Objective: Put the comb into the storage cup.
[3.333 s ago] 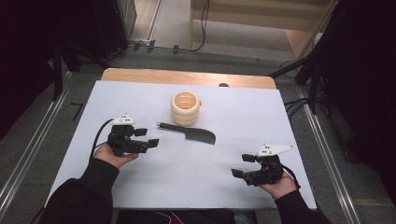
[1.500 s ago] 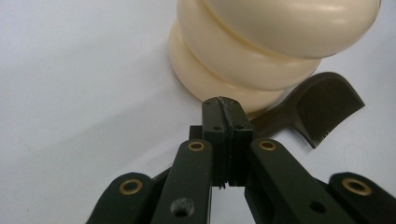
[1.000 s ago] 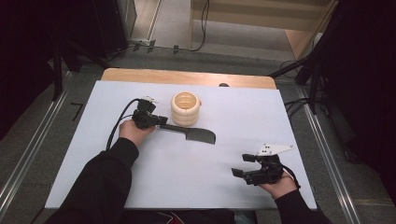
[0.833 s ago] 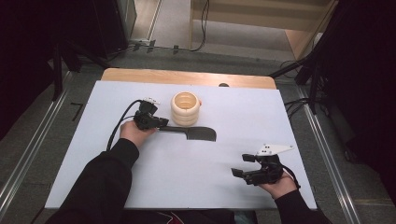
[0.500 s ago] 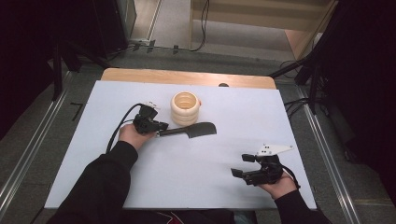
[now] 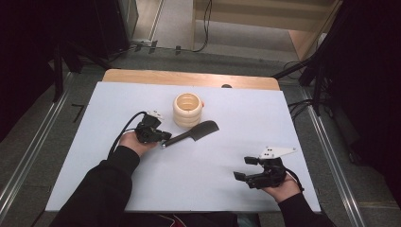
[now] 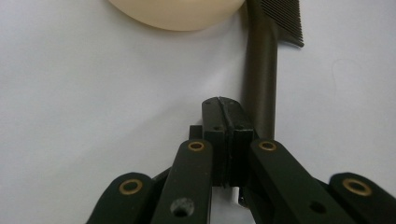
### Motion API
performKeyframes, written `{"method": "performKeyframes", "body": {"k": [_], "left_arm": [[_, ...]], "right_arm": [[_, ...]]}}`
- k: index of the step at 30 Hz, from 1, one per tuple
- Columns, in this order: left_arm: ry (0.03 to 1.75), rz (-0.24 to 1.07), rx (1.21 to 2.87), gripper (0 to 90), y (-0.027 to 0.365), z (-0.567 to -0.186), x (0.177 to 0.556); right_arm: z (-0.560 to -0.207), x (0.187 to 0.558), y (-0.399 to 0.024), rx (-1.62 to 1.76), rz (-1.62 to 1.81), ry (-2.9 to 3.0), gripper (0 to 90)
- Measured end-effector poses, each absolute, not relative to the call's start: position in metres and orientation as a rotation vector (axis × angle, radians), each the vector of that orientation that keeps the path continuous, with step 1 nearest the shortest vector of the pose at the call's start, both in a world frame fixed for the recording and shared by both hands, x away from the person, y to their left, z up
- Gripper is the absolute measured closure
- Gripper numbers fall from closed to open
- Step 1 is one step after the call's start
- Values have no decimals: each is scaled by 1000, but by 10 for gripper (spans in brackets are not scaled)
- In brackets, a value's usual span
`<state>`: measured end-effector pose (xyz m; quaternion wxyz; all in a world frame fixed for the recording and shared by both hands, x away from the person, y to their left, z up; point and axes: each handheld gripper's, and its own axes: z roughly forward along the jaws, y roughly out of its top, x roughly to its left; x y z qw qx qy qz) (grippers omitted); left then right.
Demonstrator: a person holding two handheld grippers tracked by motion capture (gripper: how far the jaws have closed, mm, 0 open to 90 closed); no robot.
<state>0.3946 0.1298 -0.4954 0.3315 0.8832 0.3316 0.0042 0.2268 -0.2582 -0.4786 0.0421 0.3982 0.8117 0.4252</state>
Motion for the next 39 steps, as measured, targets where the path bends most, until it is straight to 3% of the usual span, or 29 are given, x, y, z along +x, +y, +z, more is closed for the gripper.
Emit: {"method": "performKeyframes", "body": {"k": [15,16,21,22,26,36,39], "left_arm": [[828,-50,2325,858,119,-495,380],[848,-50,2316,804,122,-494,380],[888,-70,2253,710,132,-485,379],[885,-75,2222,642,136,-479,375],[874,-81,2186,526,141,-468,365],[834,-109,2104,378,156,-452,336],[844,-125,2097,376,164,-451,324]], "right_arm": [[-479,226,-257,1207,1296,2495,192],[-479,226,-257,1208,1293,2495,193],[-478,226,-257,1205,1290,2496,193],[-478,226,-258,1204,1293,2495,193],[-478,226,-257,1201,1292,2499,193],[-478,226,-257,1197,1296,2500,193],[-478,226,-257,1196,1296,2498,193]]}}
